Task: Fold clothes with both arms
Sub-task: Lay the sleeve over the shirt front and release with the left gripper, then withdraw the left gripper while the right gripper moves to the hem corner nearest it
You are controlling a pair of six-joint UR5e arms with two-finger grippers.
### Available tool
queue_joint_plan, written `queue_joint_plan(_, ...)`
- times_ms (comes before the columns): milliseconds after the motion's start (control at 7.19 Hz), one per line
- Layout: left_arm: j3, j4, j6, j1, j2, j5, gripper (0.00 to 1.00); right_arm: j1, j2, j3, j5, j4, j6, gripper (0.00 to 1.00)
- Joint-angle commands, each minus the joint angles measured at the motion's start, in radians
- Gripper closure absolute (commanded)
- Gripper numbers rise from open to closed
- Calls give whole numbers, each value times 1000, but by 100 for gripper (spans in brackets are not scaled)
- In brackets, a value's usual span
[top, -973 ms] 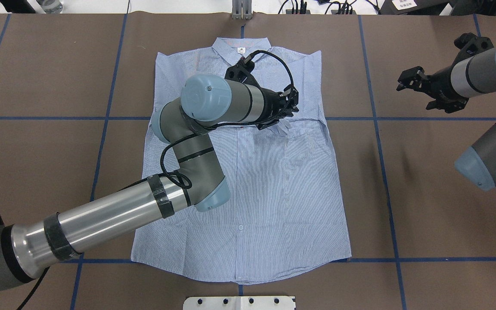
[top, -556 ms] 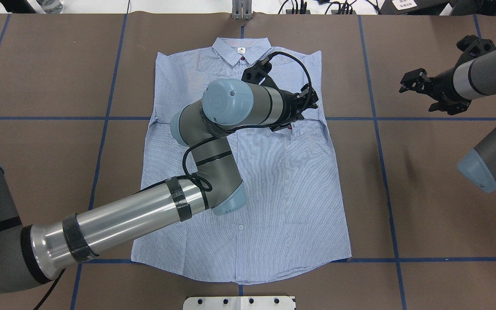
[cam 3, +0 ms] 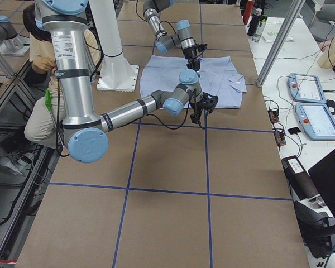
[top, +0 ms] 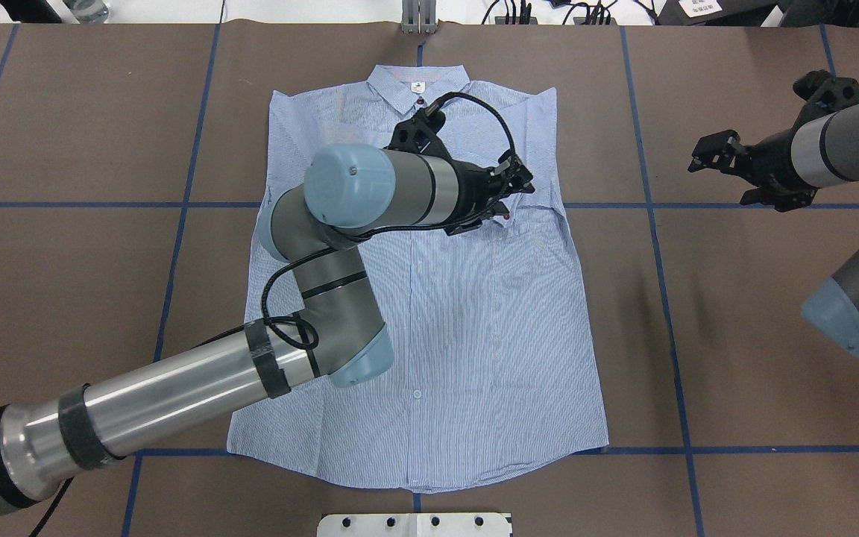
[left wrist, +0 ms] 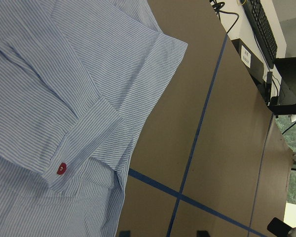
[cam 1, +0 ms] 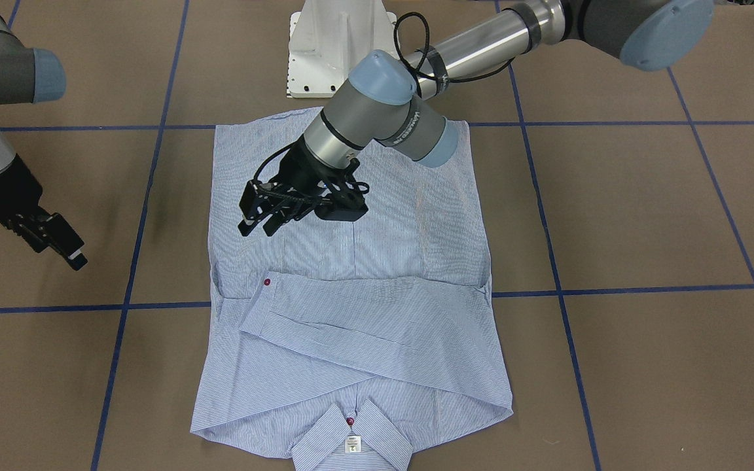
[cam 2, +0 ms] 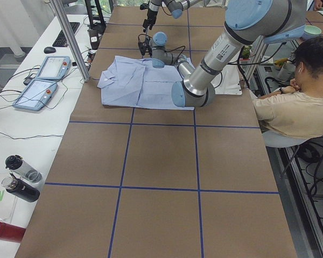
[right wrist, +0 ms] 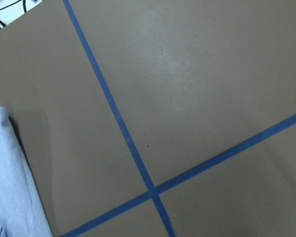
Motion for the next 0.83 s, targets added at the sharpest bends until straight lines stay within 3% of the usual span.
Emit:
queue_joint_plan(0, -218, 75, 106, -11, 176, -26, 46, -118, -70, 100, -9, 2, 30, 0)
queue_joint_plan(139, -272, 92, 178, -37, 223, -27, 46, -209, -82, 137, -57, 2, 80, 0)
queue_joint_plan(417, -477, 92, 185, -75, 391, -21, 46, -411, -124, 237, -220, 0, 200, 0)
queue_joint_plan(556, -552, 92, 187, -77, 487, -24, 46, -483, -182, 299, -242, 0, 287, 0)
queue_joint_plan(695, -594, 94, 188, -84, 519, -26, 46, -577, -187, 315, -319, 0, 405, 0)
